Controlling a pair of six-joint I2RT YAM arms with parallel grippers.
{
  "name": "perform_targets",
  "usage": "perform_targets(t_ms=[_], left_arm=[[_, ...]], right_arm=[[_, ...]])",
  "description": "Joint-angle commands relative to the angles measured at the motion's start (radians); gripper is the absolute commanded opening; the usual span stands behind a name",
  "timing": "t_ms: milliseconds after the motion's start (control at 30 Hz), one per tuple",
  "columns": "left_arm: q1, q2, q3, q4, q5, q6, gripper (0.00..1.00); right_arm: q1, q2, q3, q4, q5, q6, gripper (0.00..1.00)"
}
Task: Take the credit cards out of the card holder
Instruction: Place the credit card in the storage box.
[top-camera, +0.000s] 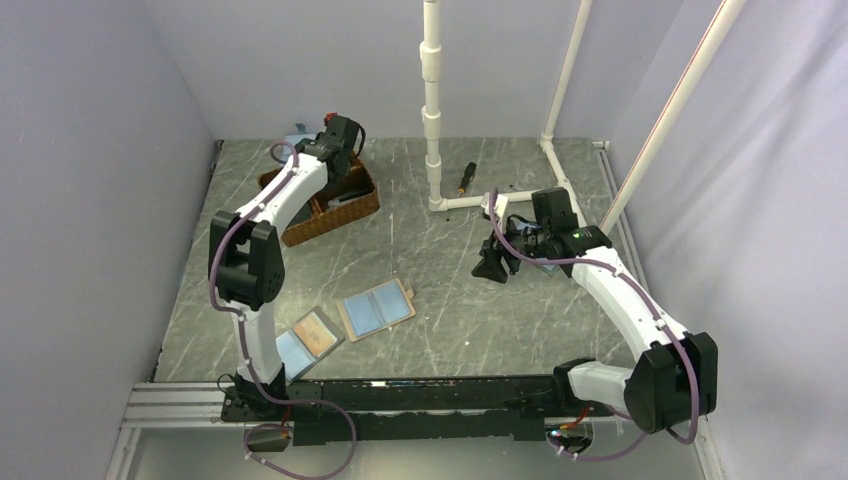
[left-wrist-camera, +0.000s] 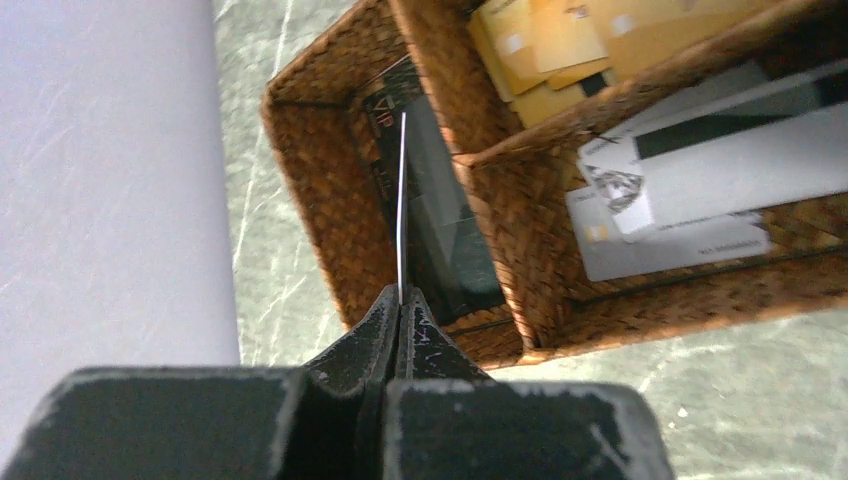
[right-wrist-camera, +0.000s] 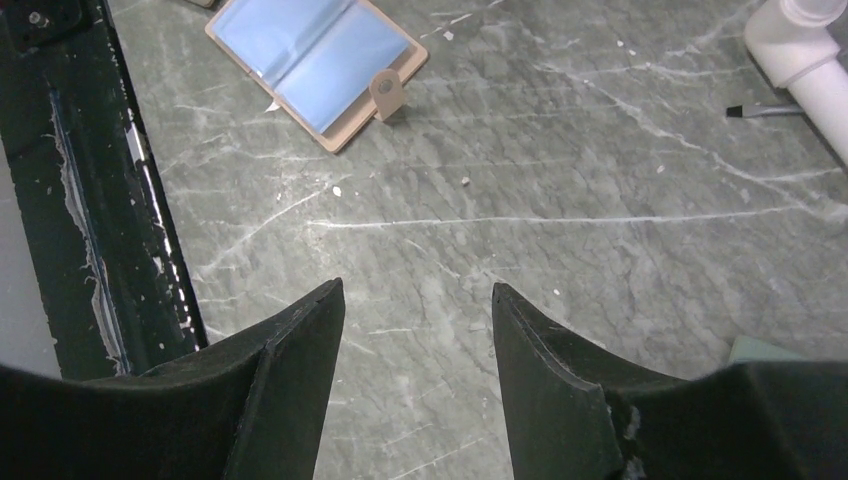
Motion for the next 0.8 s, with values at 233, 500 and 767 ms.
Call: perform_targets(t_ms=[233,500,767], left_arm=[[-0.010,-0.114,-0.068,0.212,0.221,0.206,0.00],[-0.022,-0.097,-0.042,0.239,0.291,0.240,0.00],[-0.025,-0.066,-0.054,0.260,0.307,0.301,0.00]], right_arm=[[-0.032,-0.023,0.034,-0.022,-0.027,-0.050,0.59],[-0.043,-0.031,0.034,-0.024,-0.032,-0.050,0.59],[-0.050,-0.030,0.037,-0.030,-0.043,-0.052,0.59]])
